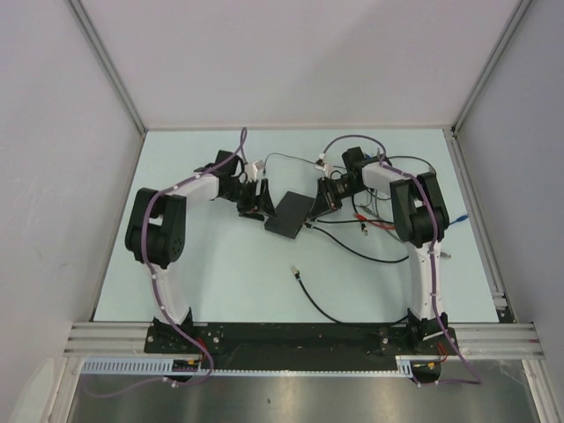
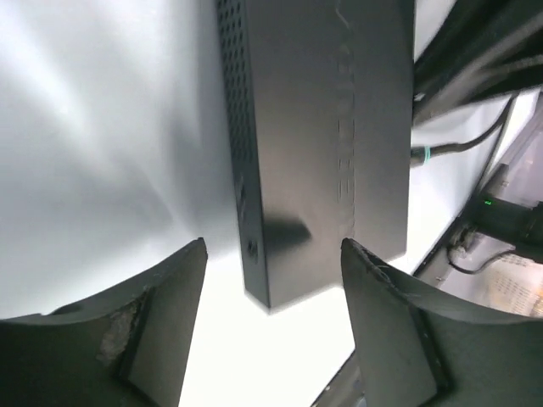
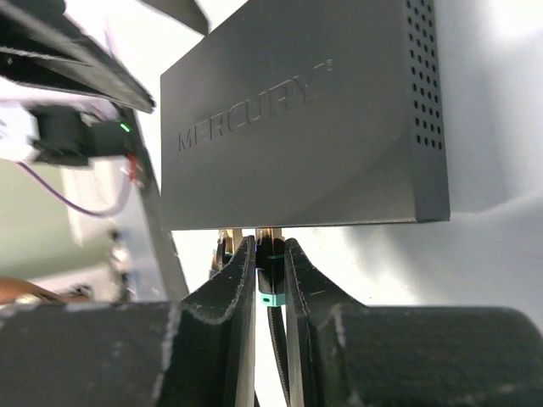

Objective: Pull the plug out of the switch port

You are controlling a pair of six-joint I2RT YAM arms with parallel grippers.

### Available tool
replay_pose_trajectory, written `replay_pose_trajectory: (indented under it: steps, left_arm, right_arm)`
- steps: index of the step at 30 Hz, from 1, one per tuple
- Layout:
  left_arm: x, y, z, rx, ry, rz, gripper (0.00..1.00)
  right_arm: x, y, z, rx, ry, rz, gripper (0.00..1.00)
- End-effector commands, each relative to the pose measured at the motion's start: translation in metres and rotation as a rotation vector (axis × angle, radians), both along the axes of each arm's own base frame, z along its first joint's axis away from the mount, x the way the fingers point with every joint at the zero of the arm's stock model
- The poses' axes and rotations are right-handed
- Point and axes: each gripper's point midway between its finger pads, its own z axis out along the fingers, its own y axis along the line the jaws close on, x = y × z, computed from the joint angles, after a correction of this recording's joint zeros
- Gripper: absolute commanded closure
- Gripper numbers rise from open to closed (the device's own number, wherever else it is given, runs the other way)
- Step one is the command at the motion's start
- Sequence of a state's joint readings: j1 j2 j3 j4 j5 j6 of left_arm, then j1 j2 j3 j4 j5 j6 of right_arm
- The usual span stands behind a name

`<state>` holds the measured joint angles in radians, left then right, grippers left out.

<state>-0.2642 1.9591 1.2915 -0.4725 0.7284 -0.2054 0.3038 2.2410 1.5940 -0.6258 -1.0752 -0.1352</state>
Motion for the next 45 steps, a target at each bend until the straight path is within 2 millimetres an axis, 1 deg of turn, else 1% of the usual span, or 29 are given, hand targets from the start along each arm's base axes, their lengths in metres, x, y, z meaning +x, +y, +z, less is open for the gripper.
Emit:
replay_pose_trajectory:
  steps: [1, 2, 3, 4, 5, 6, 7, 8, 9, 10, 11, 14, 15, 16, 18, 21, 24, 25, 26, 27, 28, 30, 33, 35, 36, 38, 41, 43, 45]
  left_arm:
    - [-0.001, 0.015, 0.037, 0.043, -0.170, -0.020, 0.36]
    - [-0.006, 0.013, 0.038, 0.025, -0.164, -0.041, 0.38]
    - [-0.012, 0.010, 0.038, 0.008, -0.142, -0.056, 0.39]
    - [-0.019, 0.010, 0.031, 0.003, -0.103, -0.060, 0.39]
    - [-0.024, 0.009, 0.028, -0.008, -0.079, -0.051, 0.37]
    - [-0.027, 0.008, 0.026, -0.021, -0.065, -0.045, 0.31]
    - [-0.042, 0.006, 0.019, -0.052, 0.007, -0.028, 0.28]
    - [-0.043, 0.001, 0.019, -0.089, 0.015, -0.024, 0.23]
    - [-0.049, -0.002, 0.018, -0.119, 0.047, -0.021, 0.21]
    - [-0.058, -0.004, 0.013, -0.142, 0.113, 0.007, 0.20]
    - [-0.061, -0.006, 0.008, -0.144, 0.140, 0.015, 0.18]
    - [-0.059, -0.010, -0.002, -0.155, 0.171, 0.038, 0.19]
    - [-0.057, -0.011, -0.011, -0.150, 0.191, 0.045, 0.19]
    - [-0.051, -0.011, -0.012, -0.143, 0.190, 0.055, 0.19]
    - [-0.045, -0.011, -0.024, -0.123, 0.208, 0.066, 0.20]
    - [-0.039, -0.010, -0.034, -0.131, 0.244, 0.093, 0.20]
    - [-0.032, -0.012, -0.037, -0.159, 0.266, 0.120, 0.19]
    - [-0.032, -0.013, -0.042, -0.157, 0.287, 0.130, 0.19]
    - [-0.031, -0.013, -0.043, -0.159, 0.295, 0.136, 0.19]
    - [-0.031, -0.013, -0.046, -0.158, 0.307, 0.143, 0.19]
    - [-0.031, -0.013, -0.048, -0.161, 0.328, 0.156, 0.19]
    - [-0.031, -0.015, -0.049, -0.181, 0.343, 0.162, 0.19]
    - [-0.030, -0.014, -0.053, -0.169, 0.361, 0.174, 0.20]
    - [-0.032, -0.010, -0.053, -0.135, 0.343, 0.160, 0.22]
    - [-0.029, -0.008, -0.052, -0.121, 0.322, 0.159, 0.22]
    - [-0.028, -0.005, -0.049, -0.099, 0.298, 0.171, 0.19]
    - [-0.033, -0.006, -0.048, -0.111, 0.336, 0.205, 0.14]
    - [-0.039, -0.004, -0.049, -0.101, 0.363, 0.220, 0.15]
    - [-0.043, -0.001, -0.051, -0.077, 0.369, 0.225, 0.15]
  right_arm:
    - [0.007, 0.009, 0.029, 0.172, 0.128, -0.042, 1.00]
    - [0.006, 0.008, 0.026, 0.176, 0.146, -0.039, 1.00]
    - [0.004, 0.009, 0.015, 0.168, 0.175, -0.035, 1.00]
    - [0.006, 0.008, 0.013, 0.163, 0.173, -0.031, 1.00]
    - [0.006, 0.007, 0.006, 0.151, 0.178, -0.033, 1.00]
    - [0.006, 0.006, -0.001, 0.145, 0.193, -0.035, 1.00]
    - [0.006, 0.006, -0.005, 0.142, 0.202, -0.036, 1.00]
    - [0.007, 0.006, -0.007, 0.142, 0.223, -0.044, 1.00]
    - [0.007, 0.005, -0.011, 0.142, 0.243, -0.050, 1.00]
    - [0.008, 0.007, -0.015, 0.145, 0.244, -0.052, 1.00]
    - [0.007, 0.006, -0.017, 0.145, 0.266, -0.062, 1.00]
    - [0.008, 0.009, -0.020, 0.152, 0.258, -0.066, 1.00]
    - [0.008, 0.010, -0.021, 0.151, 0.268, -0.068, 1.00]
    - [0.008, 0.009, -0.021, 0.156, 0.274, -0.068, 1.00]
    - [0.006, 0.010, -0.020, 0.163, 0.297, -0.067, 1.00]
    - [0.002, 0.010, -0.016, 0.196, 0.346, -0.058, 1.00]
    - [-0.004, 0.010, -0.014, 0.214, 0.372, -0.050, 1.00]
    - [-0.006, 0.010, -0.012, 0.219, 0.392, -0.053, 1.00]
    - [-0.008, 0.011, -0.007, 0.242, 0.421, -0.045, 1.00]
    - [-0.006, 0.012, -0.005, 0.265, 0.409, -0.037, 1.00]
    - [-0.010, 0.012, -0.003, 0.267, 0.475, -0.047, 1.00]
    - [-0.014, 0.013, 0.001, 0.290, 0.478, -0.027, 1.00]
    - [-0.016, 0.011, 0.001, 0.299, 0.492, -0.019, 1.00]
    - [-0.015, 0.010, 0.002, 0.297, 0.506, -0.027, 1.00]
    - [-0.013, 0.011, 0.003, 0.304, 0.494, -0.023, 1.00]
    - [-0.016, 0.012, 0.007, 0.315, 0.537, -0.012, 1.00]
    - [-0.020, 0.014, 0.011, 0.330, 0.552, 0.011, 1.00]
    - [-0.022, 0.012, 0.012, 0.344, 0.585, 0.021, 1.00]
    - [-0.023, 0.010, 0.013, 0.356, 0.569, 0.027, 1.00]
